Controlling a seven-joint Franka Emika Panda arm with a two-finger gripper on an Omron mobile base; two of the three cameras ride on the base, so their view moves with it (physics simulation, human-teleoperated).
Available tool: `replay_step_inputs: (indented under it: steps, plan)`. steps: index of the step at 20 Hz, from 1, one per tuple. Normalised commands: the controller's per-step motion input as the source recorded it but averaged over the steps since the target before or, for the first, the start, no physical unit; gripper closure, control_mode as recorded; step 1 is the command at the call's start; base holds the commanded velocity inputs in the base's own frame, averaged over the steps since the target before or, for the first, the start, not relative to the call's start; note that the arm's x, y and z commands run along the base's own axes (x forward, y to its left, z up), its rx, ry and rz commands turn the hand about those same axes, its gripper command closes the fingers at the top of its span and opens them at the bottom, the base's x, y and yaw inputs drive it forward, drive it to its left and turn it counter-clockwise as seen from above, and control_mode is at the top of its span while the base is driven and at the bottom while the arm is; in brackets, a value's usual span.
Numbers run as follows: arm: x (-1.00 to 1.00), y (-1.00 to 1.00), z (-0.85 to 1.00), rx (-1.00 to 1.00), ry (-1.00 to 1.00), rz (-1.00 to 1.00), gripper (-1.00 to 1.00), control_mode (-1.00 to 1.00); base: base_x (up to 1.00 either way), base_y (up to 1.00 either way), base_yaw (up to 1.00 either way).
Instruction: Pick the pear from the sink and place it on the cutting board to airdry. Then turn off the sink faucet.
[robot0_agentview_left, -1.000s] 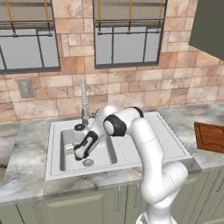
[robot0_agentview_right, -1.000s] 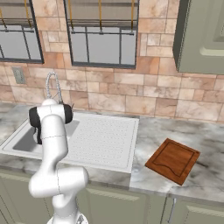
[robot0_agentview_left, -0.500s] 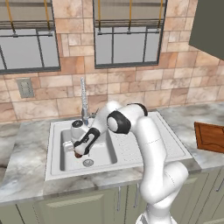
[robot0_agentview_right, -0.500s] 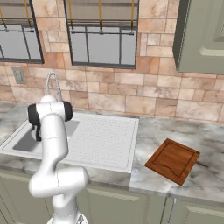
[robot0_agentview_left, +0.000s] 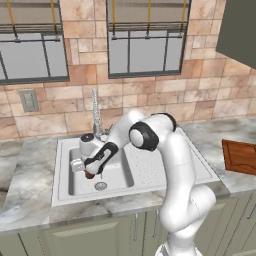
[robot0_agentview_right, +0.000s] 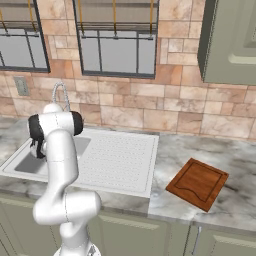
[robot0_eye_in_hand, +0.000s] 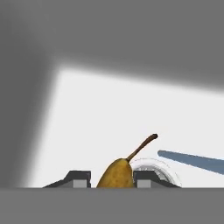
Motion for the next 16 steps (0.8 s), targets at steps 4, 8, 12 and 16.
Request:
replay_step_inputs:
  steps: [4,8,12,16]
  plan:
    - [-0.4,0.0,0.4,0.0,0.0,0.0,1.0,-1.0,0.0,0.0,0.0]
    - [-0.41,-0.07,0.41,0.0,0.0,0.0,1.0,-1.0,0.0,0.0,0.0]
    - [-0.42,-0.29,0.44,0.0,0.0,-0.01,1.0,-1.0,0.0,0.0,0.0]
    - [-0.32,-0.41,0.6,0.0,0.0,-0.01,1.0,-1.0,0.0,0.0,0.0]
